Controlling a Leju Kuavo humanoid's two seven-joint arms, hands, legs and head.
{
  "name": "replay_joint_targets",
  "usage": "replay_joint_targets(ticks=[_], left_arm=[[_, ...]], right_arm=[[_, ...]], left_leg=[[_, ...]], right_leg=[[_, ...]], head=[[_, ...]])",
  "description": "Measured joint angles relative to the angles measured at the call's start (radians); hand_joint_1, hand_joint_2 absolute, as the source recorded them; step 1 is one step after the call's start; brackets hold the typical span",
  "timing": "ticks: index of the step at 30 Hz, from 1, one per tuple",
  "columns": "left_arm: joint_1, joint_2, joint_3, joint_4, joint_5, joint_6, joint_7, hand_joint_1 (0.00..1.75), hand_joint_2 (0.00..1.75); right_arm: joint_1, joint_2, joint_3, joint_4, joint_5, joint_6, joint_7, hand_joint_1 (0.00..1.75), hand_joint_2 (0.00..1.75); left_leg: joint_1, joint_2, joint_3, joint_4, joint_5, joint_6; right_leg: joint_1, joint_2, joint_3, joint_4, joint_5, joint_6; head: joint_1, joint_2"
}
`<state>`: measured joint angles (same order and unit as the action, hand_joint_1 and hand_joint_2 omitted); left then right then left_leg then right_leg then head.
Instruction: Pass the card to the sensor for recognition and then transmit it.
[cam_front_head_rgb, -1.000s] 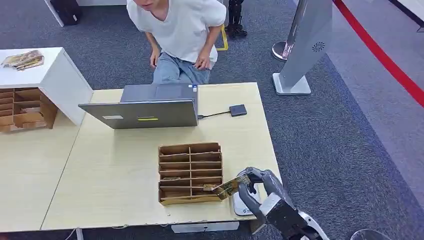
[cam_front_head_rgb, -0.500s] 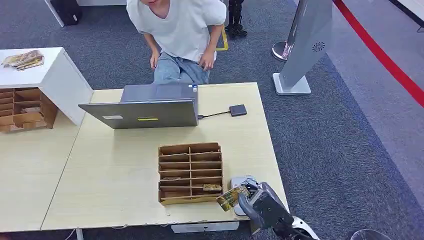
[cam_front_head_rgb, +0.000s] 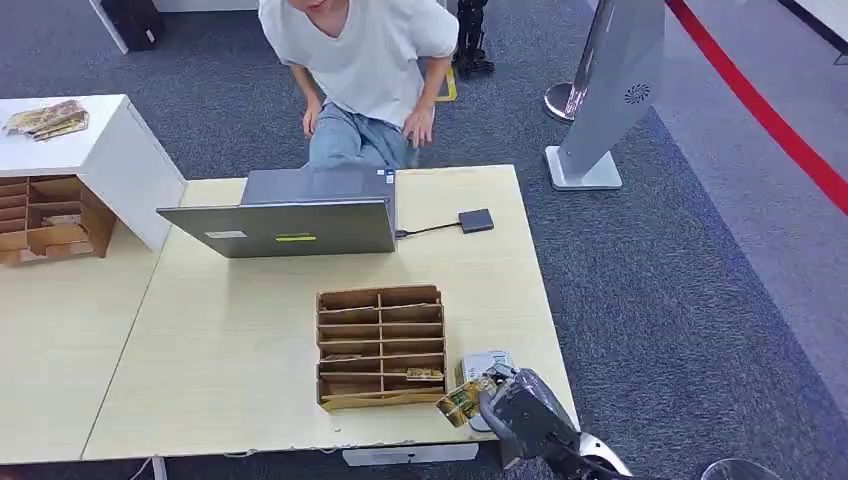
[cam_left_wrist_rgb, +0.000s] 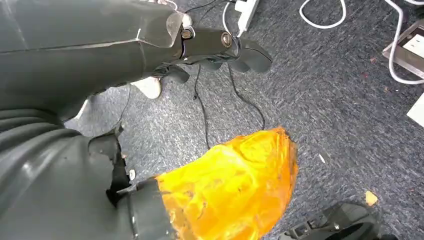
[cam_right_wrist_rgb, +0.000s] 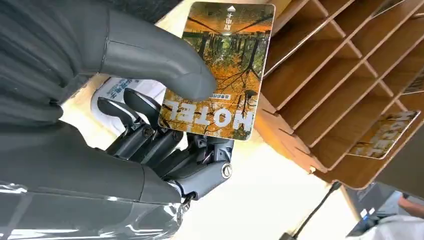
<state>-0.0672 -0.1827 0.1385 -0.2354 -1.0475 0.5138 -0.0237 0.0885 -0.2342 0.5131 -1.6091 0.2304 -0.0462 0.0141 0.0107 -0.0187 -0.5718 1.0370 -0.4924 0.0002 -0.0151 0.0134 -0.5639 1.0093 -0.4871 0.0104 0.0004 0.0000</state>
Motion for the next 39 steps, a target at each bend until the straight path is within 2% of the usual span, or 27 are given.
replay_joint_targets(ticks=[17,27,39], left_arm=[[0.000,0.000,0.000,0.000,0.000,0.001,0.000,0.00,0.00],[0.000,0.000,0.000,0.000,0.009,0.004,0.012,0.00,0.00],[0.001,0.000,0.000,0.000,0.009,0.003,0.015,0.00,0.00]], right_arm=[[-0.005,0.000,0.006,0.005,0.008,-0.016,0.013,1.75,1.75],[-0.023,0.009,0.006,0.017,0.172,-0.079,0.098,1.75,1.75],[-0.024,0.018,0.004,0.020,0.215,-0.083,0.120,1.75,1.75]], left_leg=[[0.000,0.000,0.000,0.000,0.000,0.000],[0.000,0.000,0.000,0.000,0.000,0.000],[0.000,0.000,0.000,0.000,0.000,0.000]], right_leg=[[0.000,0.000,0.000,0.000,0.000,0.000],[0.000,0.000,0.000,0.000,0.000,0.000],[0.000,0.000,0.000,0.000,0.000,0.000]], head=[[0.000,0.000],[0.000,0.000],[0.000,0.000]])
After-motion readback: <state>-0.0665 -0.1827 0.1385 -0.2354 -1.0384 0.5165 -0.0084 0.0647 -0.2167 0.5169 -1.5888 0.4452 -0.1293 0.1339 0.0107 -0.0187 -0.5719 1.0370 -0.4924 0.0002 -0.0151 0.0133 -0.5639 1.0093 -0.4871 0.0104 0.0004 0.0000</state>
